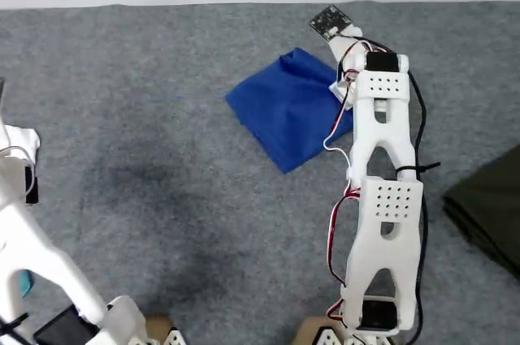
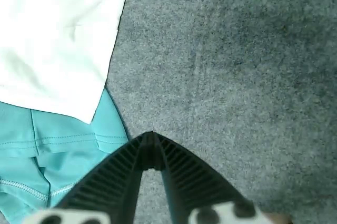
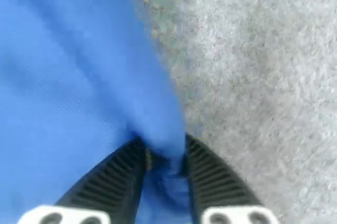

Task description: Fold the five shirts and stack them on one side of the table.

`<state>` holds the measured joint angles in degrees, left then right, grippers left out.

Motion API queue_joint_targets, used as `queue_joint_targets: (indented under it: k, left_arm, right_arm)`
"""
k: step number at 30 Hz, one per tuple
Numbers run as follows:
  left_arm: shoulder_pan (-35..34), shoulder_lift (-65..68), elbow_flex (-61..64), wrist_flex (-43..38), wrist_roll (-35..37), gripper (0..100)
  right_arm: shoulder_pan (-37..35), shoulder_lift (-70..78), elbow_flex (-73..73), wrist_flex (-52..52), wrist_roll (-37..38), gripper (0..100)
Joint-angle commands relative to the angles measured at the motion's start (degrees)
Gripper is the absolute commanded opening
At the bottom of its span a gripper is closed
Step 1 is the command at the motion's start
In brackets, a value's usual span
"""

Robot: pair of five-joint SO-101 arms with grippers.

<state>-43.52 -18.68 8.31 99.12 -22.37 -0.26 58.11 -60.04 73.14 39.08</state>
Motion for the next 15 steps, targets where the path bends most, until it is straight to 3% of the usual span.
queue_joint_targets:
  k: [1, 7, 11, 15]
  left_arm:
    - [-0.4, -1.8, -0.1, 1.3, 0.1, 0]
    - [-0.4, -1.9, 3.3, 1.3, 0.0, 0]
    - [-0.2, -1.9, 3.3, 1.3, 0.0, 0]
    - [-0.1, -1.9, 3.2, 1.3, 0.0, 0]
  right_arm:
    - [0.8, -2.9, -2.2, 0.8, -5.9, 22.9]
    - [0.3, -6.8, -2.2, 1.1, -10.5, 23.6]
    - [0.3, -11.1, -2.2, 1.8, -24.2, 23.5]
    - [-0.9, -14.1, -2.2, 9.9, -38.2, 23.4]
